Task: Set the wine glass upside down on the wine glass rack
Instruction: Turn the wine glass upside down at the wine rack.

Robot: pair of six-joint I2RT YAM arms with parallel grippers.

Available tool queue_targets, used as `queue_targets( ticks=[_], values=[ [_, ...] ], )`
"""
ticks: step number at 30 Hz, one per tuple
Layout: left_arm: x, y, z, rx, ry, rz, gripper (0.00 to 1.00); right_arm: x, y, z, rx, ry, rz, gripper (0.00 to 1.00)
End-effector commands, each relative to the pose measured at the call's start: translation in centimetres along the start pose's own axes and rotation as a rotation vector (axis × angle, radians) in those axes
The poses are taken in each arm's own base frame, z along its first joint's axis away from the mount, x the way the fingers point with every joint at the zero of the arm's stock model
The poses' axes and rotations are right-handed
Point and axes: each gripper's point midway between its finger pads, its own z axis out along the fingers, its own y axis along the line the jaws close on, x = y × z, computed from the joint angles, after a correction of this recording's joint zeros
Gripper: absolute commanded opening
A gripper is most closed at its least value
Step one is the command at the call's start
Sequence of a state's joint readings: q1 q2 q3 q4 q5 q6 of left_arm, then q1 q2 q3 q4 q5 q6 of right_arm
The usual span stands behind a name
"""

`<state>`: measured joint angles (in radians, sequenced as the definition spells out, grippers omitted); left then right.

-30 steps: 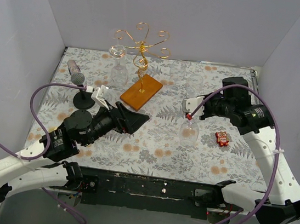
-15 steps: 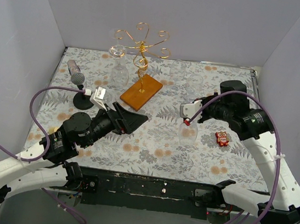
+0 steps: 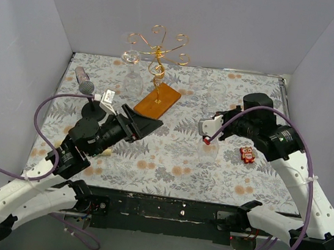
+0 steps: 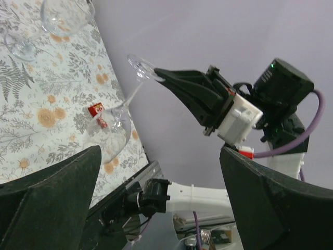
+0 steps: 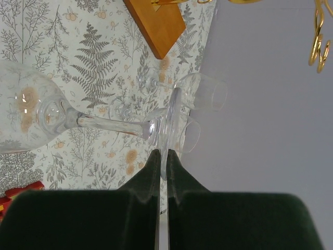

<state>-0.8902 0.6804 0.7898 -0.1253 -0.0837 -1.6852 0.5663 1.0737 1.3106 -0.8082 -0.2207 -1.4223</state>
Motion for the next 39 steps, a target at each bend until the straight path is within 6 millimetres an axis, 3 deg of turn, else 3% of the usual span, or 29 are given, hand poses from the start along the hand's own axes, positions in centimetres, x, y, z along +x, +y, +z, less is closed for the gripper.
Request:
queue_targets(
  ticks=[1,10,28,39],
  values=[
    [0.2,0.2,0.1,0.081,0.099,-0.113,0.98,-0.9,-2.4,-1.1,0.113,-0.016,-0.043,0.01],
    [-0.1,1.2,0.7,0.111,0.137,-0.206,0.98,-1.1,-1.8,-1.4,0.133,-0.026,-0.056,0.01],
    [0.3,0.7,0.9,0.162,0.163,-0.269,0.98,-2.0,-1.8,-1.8,0.183,-0.056,-0.129,0.01],
    [0.6,0.9,2.9,0.123,0.211,-0.384,0.98,-3.3,-1.9,-1.8,0.254,-0.087,-0.276,0.01]
  ],
)
